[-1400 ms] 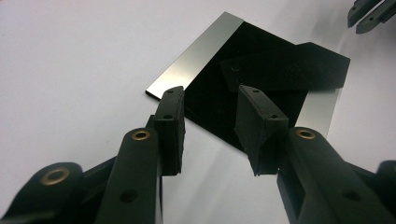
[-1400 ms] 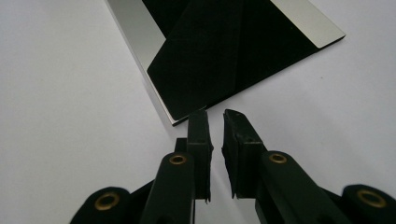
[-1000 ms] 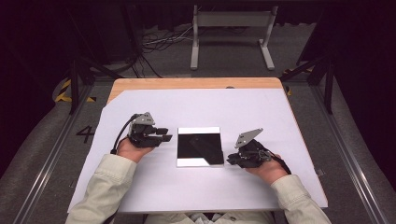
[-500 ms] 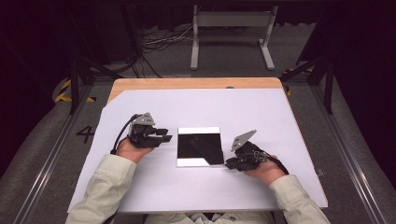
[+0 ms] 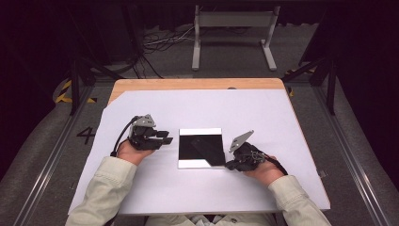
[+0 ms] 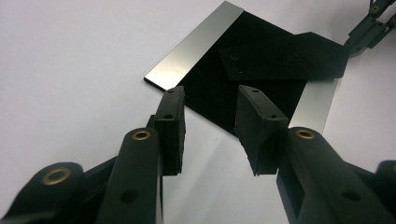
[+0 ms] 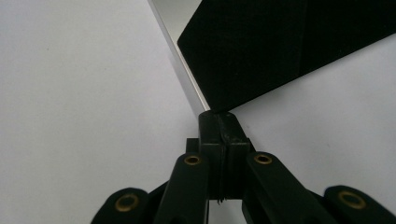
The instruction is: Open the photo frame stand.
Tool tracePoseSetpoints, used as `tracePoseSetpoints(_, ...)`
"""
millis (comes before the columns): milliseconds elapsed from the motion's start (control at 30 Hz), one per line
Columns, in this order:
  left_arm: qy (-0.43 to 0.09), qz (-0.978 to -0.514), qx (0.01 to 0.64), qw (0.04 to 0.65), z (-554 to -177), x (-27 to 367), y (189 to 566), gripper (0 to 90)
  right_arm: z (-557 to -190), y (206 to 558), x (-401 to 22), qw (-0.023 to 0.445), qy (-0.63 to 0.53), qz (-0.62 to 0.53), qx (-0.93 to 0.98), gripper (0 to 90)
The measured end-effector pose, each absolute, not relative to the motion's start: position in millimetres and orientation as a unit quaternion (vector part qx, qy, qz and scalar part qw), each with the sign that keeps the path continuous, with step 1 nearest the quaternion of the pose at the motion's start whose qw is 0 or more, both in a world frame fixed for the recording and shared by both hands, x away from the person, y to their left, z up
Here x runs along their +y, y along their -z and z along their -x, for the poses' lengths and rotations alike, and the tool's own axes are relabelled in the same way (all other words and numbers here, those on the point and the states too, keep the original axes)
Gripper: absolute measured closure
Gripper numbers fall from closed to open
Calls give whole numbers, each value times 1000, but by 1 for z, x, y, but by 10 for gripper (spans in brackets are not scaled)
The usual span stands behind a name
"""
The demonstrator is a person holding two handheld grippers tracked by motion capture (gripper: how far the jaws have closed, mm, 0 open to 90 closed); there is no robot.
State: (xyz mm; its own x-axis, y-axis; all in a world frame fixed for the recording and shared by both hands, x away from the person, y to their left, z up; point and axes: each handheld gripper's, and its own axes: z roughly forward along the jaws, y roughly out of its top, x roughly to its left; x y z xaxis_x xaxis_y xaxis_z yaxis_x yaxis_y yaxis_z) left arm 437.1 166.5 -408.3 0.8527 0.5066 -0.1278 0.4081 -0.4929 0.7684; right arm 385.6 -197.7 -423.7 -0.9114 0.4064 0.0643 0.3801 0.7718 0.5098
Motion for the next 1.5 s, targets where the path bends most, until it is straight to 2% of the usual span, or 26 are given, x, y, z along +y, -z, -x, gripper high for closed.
tracePoseSetpoints(633, -51, -860, 279, 424, -439, 168, 411, 624, -382, 407, -202, 42, -308, -206, 928, 900)
tracePoseSetpoints(1500, -51, -853, 289, 432, -440, 173, 413, 590, -373, 389, -203, 102, -429, -225, 869, 900)
